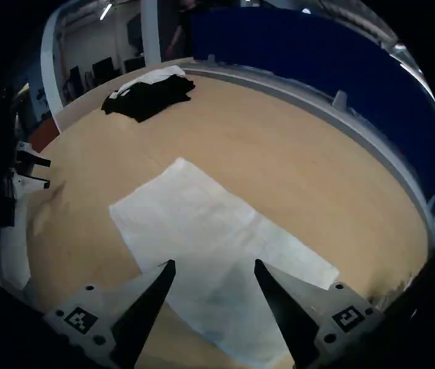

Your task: Fold towel

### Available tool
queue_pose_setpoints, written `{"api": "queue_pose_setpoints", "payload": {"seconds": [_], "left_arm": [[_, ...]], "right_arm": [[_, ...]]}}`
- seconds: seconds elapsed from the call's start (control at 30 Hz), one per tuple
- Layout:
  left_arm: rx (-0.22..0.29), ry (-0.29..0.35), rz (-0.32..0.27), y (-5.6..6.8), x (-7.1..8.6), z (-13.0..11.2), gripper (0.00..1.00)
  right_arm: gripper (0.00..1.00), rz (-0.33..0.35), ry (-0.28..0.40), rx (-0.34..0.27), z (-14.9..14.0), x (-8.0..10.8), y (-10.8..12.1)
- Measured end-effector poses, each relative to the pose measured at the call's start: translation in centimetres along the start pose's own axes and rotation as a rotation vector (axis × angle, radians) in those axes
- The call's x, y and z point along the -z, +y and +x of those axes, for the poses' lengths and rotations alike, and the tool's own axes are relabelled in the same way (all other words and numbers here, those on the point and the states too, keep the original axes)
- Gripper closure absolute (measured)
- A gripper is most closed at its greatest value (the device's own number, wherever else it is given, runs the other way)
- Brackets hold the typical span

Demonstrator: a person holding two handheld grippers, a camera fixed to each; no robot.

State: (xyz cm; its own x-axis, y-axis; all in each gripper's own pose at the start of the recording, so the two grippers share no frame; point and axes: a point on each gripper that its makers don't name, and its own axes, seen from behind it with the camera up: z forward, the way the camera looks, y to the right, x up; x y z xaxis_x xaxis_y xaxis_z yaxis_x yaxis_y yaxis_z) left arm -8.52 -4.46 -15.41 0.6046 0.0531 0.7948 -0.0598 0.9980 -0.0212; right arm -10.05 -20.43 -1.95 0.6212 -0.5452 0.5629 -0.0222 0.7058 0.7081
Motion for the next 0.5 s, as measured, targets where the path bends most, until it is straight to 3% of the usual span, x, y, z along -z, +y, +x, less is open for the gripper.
{"api": "queue_pose_setpoints", "payload": {"seconds": [0.5], "left_arm": [[-0.015,0.011,-0.011,0.3,-0.2,1.1,0.02]], "right_arm": [[0.00,-0.058,-0.041,-0.030,-5.7,4.1,2.9]]}}
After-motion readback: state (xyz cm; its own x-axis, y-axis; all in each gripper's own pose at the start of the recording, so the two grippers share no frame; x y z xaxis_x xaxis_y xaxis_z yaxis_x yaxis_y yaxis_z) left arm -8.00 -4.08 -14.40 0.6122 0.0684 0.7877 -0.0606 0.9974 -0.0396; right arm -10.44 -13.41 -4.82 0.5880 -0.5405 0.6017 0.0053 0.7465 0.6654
